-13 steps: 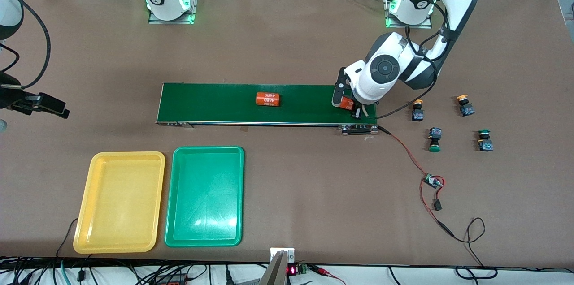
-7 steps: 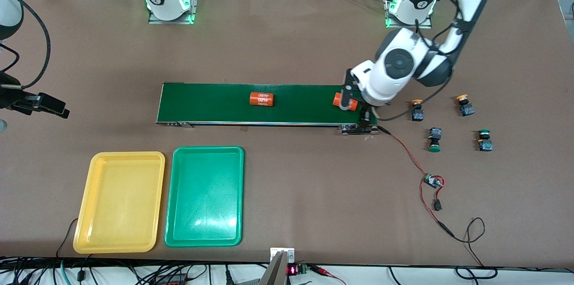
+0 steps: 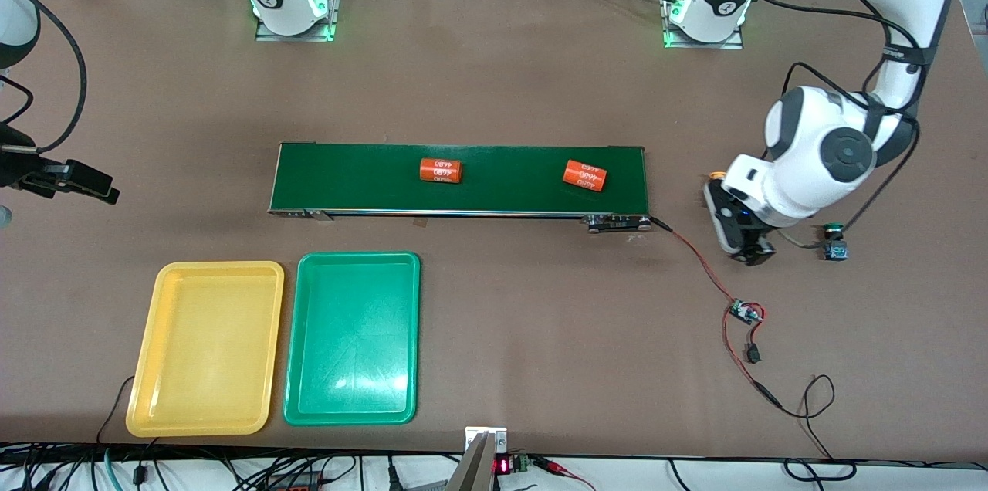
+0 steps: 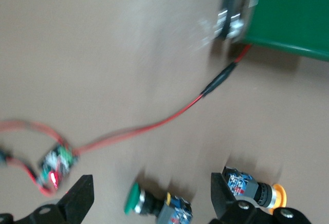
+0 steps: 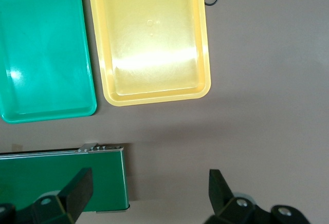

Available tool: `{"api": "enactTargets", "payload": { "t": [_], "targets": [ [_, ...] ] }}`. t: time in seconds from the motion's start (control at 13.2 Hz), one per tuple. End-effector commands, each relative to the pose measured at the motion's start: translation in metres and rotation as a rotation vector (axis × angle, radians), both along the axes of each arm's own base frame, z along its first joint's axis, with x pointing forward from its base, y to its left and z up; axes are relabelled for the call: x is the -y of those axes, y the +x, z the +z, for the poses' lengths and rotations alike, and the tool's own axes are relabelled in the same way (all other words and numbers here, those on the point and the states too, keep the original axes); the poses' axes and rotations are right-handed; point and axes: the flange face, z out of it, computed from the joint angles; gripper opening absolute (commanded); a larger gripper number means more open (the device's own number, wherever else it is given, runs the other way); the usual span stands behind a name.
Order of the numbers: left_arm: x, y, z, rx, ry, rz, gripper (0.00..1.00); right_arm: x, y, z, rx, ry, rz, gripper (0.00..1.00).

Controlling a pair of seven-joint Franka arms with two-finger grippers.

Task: Sort buttons by color to trays
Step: 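Reach and grasp a green-cap button with the left gripper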

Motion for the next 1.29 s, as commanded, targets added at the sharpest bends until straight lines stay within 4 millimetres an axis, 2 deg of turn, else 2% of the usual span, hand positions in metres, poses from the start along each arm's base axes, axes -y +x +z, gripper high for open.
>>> {"api": "enactTargets", "payload": {
  "t": [0.0,0.15,0.23,0.46,0.76,1.06,1.21],
  "targets": [
    [-0.021,0.004,0.001,0.004,-0.003,0.291,1.00,0.002,0.002,0.002,0.006,0.012,0.009,1.00],
    [-0.056,0.021,-0.005,0.019,0.016,0.534,1.00,0.002,0.001,0.003,0.008,0.012,0.009,1.00],
    [-0.072,0.026,-0.020,0.008,0.028,0.622,1.00,0.001,0.002,0.003,0.008,0.012,0.010,1.00],
    [-0.099,0.022,-0.042,-0.026,0.045,0.876,1.00,0.001,0.002,0.002,0.006,0.013,0.010,1.00],
    [-0.104,0.016,-0.072,-0.078,0.057,0.967,1.00,0.002,0.001,0.004,0.008,0.013,0.009,1.00],
    [-0.098,0.009,-0.074,-0.137,0.076,0.944,1.00,0.006,0.001,0.003,0.006,0.011,0.003,1.00],
    [-0.086,0.006,-0.075,-0.173,0.083,0.922,1.00,0.007,0.001,0.003,0.006,0.011,0.001,1.00]
  ]
}}
